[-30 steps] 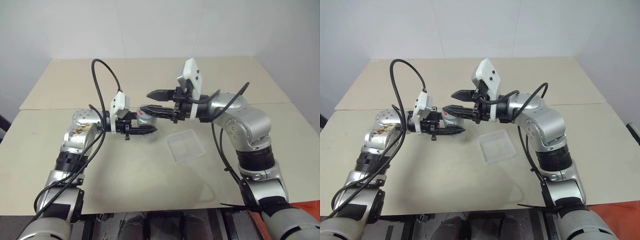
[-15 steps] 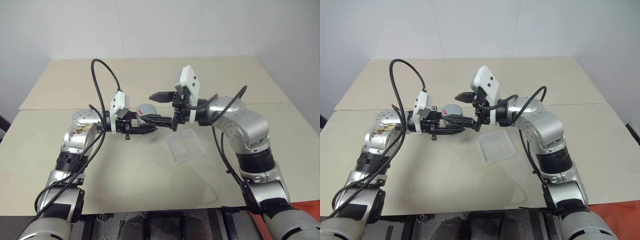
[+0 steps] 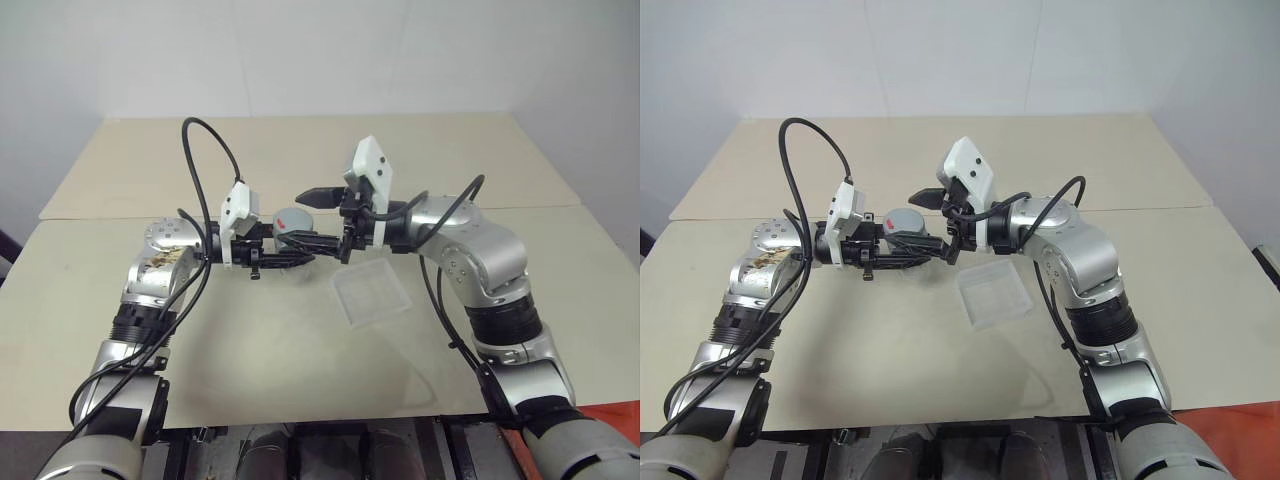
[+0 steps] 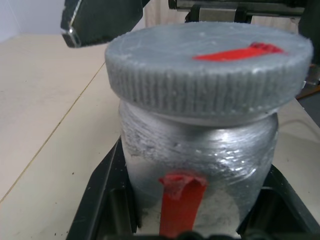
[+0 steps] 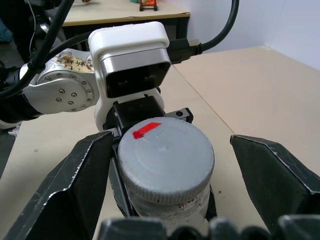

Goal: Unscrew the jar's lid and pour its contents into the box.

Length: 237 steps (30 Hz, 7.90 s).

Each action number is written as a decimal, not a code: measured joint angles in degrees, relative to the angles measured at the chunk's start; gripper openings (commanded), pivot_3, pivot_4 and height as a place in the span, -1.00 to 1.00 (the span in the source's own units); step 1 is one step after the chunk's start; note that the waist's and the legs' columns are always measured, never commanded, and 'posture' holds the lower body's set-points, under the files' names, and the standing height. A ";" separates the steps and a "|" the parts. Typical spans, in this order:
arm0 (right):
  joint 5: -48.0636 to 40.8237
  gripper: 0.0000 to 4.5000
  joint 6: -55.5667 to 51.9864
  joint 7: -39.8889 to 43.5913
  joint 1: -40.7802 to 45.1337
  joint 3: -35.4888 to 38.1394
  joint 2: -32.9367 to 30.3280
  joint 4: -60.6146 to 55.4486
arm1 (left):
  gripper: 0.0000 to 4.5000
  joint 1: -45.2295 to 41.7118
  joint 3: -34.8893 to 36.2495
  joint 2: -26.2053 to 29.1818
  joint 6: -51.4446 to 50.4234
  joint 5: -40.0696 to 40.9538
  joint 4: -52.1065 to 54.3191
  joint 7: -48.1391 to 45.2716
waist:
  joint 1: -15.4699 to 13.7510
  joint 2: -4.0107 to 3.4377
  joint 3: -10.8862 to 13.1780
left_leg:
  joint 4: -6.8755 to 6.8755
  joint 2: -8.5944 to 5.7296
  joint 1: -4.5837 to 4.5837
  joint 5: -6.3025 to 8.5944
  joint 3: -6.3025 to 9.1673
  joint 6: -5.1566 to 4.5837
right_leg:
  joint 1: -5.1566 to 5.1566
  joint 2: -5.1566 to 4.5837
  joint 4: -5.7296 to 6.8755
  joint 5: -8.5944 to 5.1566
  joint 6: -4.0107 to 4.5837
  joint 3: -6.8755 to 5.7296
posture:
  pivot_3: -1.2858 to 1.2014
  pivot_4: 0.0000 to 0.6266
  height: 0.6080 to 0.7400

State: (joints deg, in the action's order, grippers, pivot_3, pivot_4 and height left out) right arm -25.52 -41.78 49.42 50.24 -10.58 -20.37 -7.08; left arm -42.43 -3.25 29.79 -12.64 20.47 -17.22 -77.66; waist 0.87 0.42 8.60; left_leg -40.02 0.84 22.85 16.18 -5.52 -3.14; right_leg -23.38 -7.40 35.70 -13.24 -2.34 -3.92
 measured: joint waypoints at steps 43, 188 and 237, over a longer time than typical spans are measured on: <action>13.52 0.23 3.78 -19.96 -25.07 14.16 -14.76 1.64 | -0.14 0.02 3.02 0.11 2.08 -0.07 -1.82 4.56 | -0.20 0.00 0.00 | 0.06 -0.01 -0.01 -0.01 -0.10 0.00 | 0.01 -0.02 -0.08 0.00 0.00 0.06 | 0.03 -0.52 1.00; -9.52 0.99 14.90 13.58 -37.36 29.03 -32.29 -5.88 | -0.14 -9.58 -5.08 -16.26 7.72 -28.85 -7.68 48.87 | -2.02 -0.12 -0.08 | -0.42 0.03 0.13 0.10 0.02 -0.21 | 0.24 -0.02 -0.34 0.16 -0.16 -0.06 | 0.03 -0.52 1.00; -11.23 1.00 14.74 11.62 -40.39 28.20 -30.61 -9.88 | 0.99 22.20 4.47 -6.60 -7.95 -9.24 18.85 41.87 | -1.47 -0.16 -0.10 | -0.15 0.12 -0.42 0.11 0.11 -0.20 | 0.73 -0.02 -0.48 0.18 -0.12 0.06 | 0.03 -0.52 1.00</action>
State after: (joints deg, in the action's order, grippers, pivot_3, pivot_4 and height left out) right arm -36.75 -27.04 61.04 9.85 17.62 -50.97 -16.96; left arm -20.23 1.22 23.19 -20.60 11.23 1.63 -35.80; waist -0.61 0.26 8.50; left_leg -40.17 0.96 22.44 16.30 -5.41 -3.33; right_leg -22.64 -7.42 35.22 -13.07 -2.47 -3.86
